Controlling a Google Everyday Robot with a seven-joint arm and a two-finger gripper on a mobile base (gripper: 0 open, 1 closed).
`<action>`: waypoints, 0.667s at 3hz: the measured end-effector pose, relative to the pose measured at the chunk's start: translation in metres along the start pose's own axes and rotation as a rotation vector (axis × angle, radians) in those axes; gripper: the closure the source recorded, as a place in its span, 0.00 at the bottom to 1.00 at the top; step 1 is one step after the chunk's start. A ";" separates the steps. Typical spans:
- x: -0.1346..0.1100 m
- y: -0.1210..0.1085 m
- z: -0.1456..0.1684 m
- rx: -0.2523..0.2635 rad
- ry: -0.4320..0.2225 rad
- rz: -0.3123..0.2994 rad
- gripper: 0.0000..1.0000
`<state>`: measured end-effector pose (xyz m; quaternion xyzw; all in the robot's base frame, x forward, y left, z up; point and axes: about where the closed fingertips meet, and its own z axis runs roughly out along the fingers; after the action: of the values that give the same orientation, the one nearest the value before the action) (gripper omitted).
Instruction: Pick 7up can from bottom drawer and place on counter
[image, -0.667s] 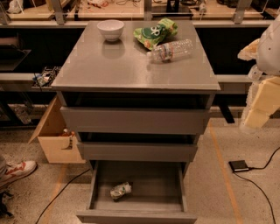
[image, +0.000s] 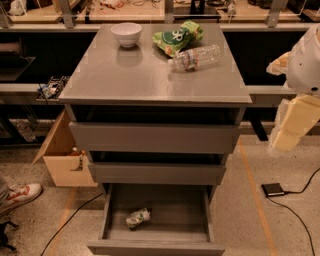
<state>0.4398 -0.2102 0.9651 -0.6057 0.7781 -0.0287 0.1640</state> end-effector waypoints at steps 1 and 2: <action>-0.012 0.014 0.046 -0.048 -0.065 -0.044 0.00; -0.023 0.034 0.104 -0.100 -0.113 -0.081 0.00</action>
Offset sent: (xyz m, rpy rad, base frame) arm 0.0045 0.0782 -0.1885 0.1620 0.1131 0.2018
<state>0.4428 -0.1635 0.8636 -0.6450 0.7428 0.0377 0.1757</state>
